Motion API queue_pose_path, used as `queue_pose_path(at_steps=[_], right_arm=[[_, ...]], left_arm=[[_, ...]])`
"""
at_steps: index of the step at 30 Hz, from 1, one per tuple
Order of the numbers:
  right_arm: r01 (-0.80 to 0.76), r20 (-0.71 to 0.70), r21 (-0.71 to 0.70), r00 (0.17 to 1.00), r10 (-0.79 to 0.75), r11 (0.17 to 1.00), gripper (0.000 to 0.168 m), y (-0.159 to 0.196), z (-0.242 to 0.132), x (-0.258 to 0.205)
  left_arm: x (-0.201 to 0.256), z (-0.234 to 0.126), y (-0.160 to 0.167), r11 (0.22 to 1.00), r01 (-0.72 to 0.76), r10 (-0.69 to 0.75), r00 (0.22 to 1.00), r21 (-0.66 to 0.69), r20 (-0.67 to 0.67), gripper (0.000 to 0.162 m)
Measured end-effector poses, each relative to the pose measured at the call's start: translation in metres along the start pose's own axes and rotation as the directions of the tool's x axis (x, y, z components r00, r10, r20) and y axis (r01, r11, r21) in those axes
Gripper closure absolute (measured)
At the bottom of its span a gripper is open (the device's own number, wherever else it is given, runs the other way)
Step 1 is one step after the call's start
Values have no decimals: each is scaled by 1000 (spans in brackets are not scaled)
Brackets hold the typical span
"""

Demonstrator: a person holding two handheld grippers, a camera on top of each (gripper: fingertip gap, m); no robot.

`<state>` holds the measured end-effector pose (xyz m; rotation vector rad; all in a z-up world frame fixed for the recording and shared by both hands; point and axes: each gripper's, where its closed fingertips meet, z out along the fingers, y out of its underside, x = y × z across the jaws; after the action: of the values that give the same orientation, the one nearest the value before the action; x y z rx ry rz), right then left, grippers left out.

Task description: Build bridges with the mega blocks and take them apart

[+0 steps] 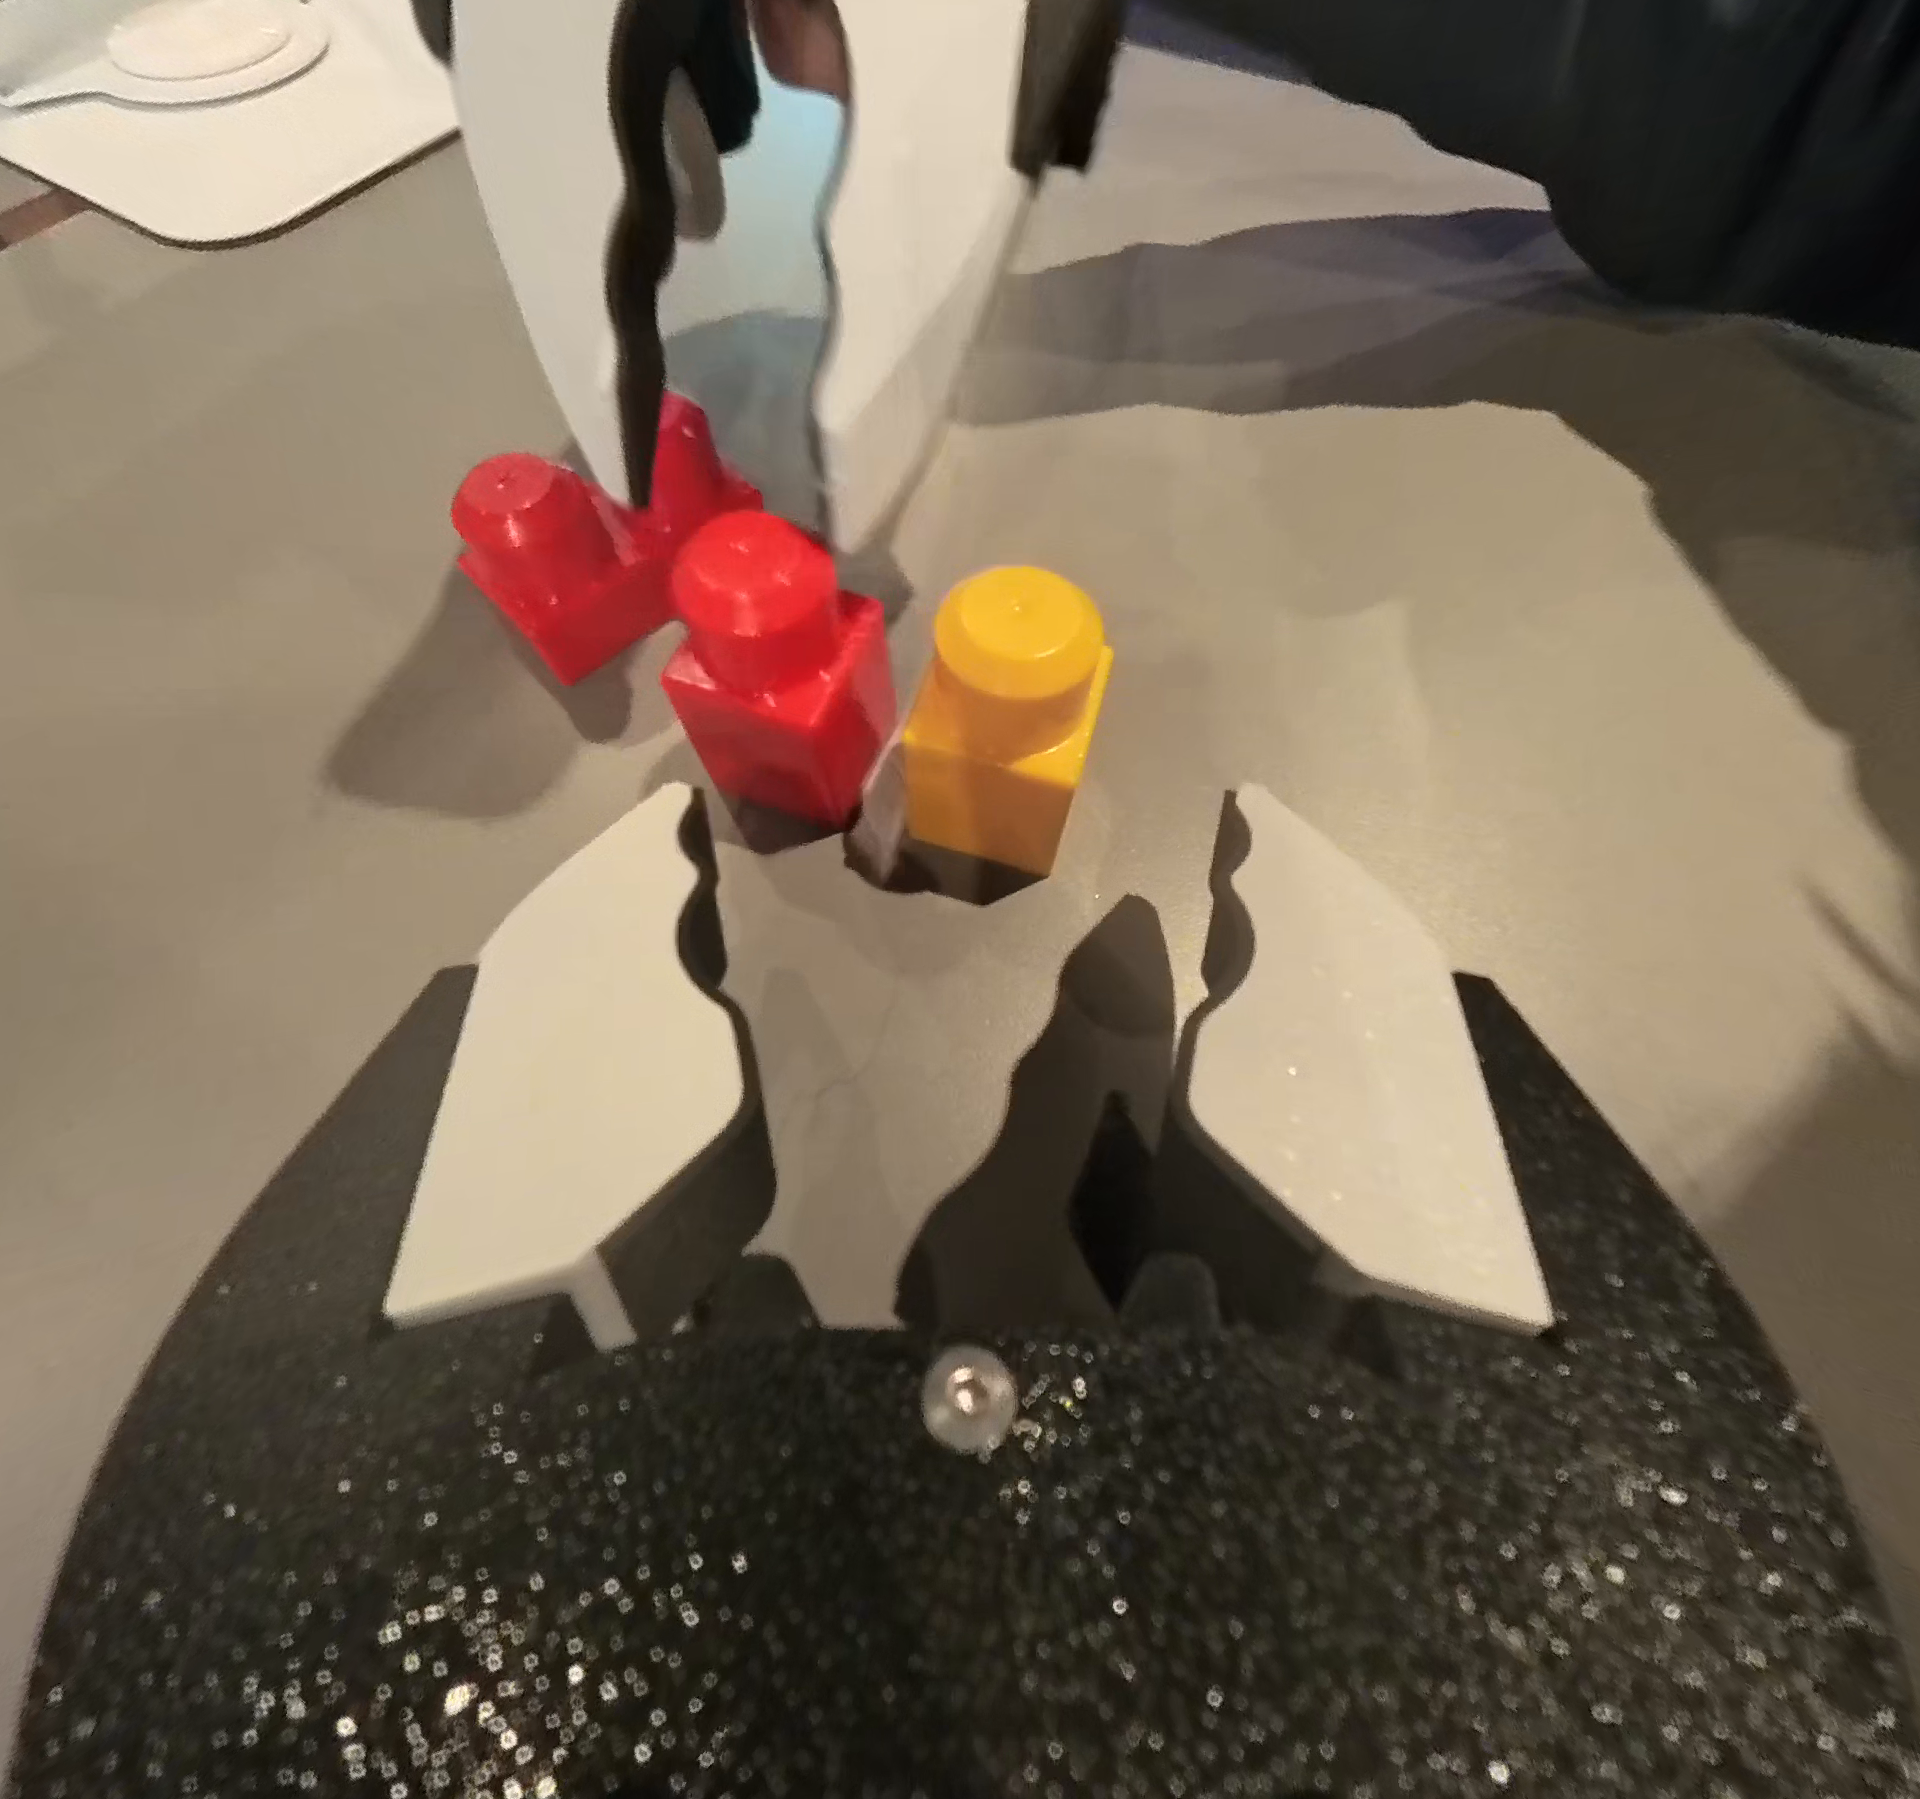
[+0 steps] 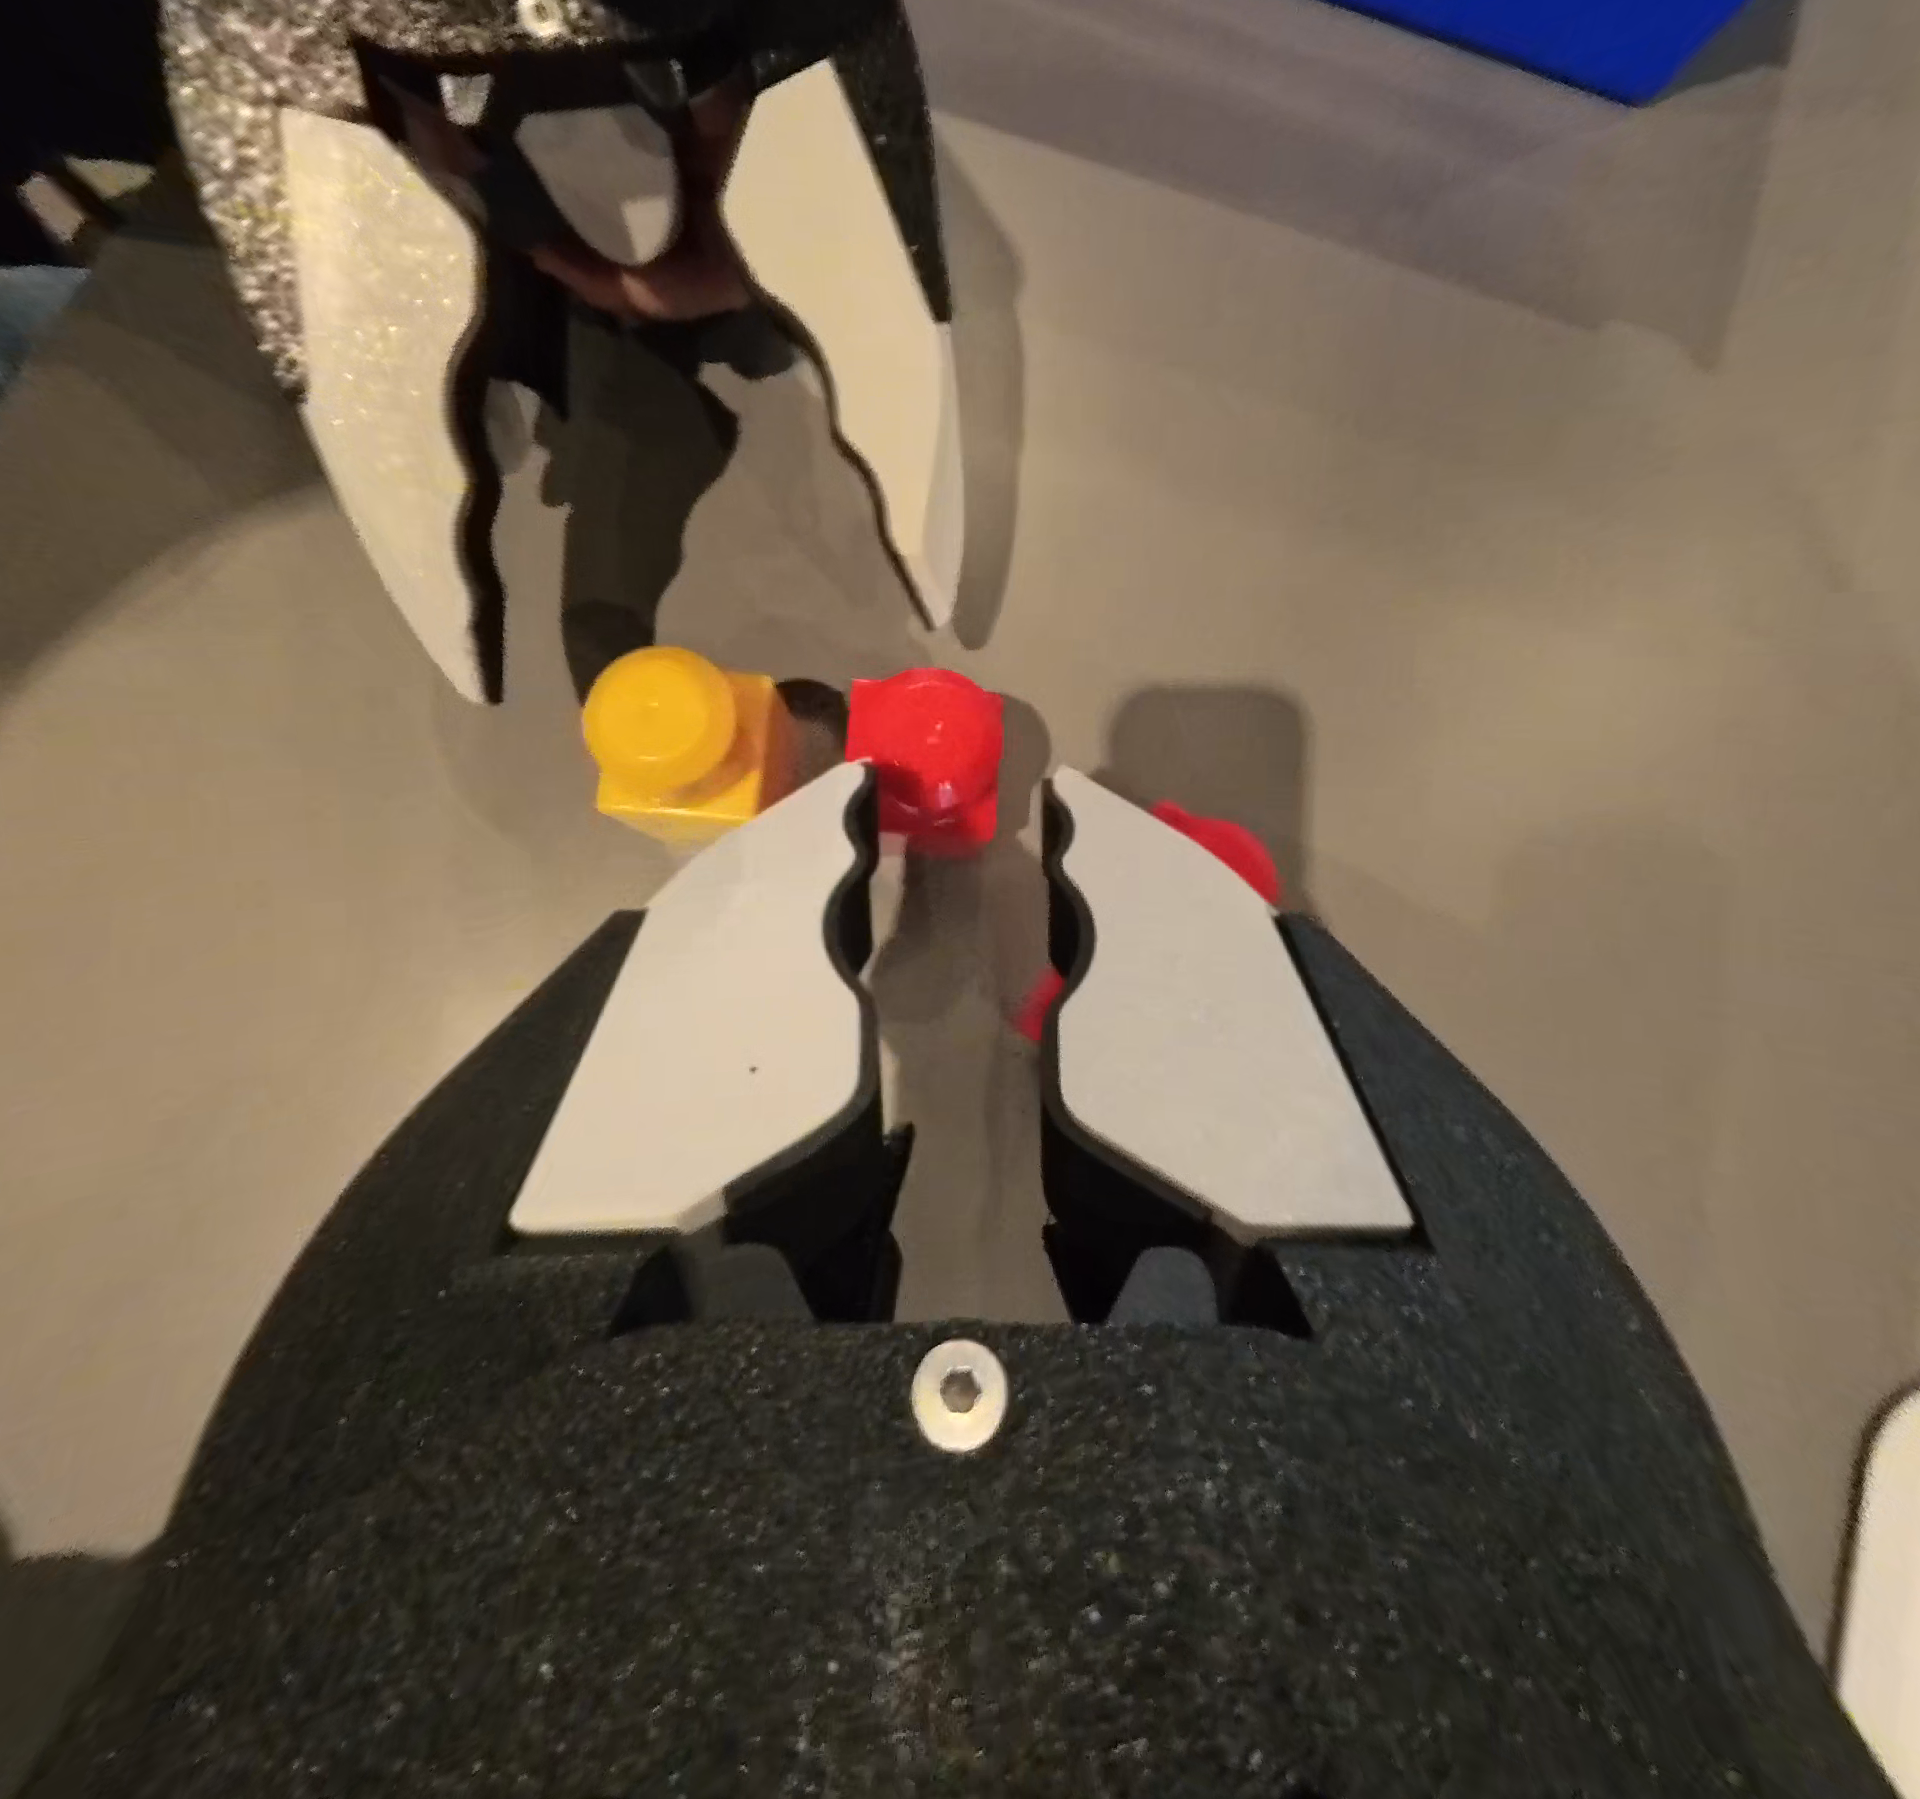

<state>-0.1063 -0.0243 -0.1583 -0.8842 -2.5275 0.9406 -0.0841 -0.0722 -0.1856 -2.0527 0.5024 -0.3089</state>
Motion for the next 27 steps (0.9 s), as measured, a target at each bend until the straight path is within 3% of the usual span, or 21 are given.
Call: queue_pose_path(at_steps=[3,10,14,20,27], right_arm=[[-26,-131,0,991,25,1000,150,1,-5,21],[30,-123,-80,992,-40,996,168,-6,3,36],[66,-45,-148,996,-74,987,168,-8,18,43],[61,99,-375,995,-25,925,168,18,33,32],[1,122,-382,991,49,924,168,20,26,8]], left_arm=[[1,0,0,1000,-3,3,1000,-1,2,76],[-5,1,-5,1000,-18,18,992,3,125,78],[-7,12,2,996,-42,54,984,-75,168,72],[-9,18,5,993,-52,72,977,-106,201,72],[-12,18,6,991,-63,88,972,-118,220,75]])
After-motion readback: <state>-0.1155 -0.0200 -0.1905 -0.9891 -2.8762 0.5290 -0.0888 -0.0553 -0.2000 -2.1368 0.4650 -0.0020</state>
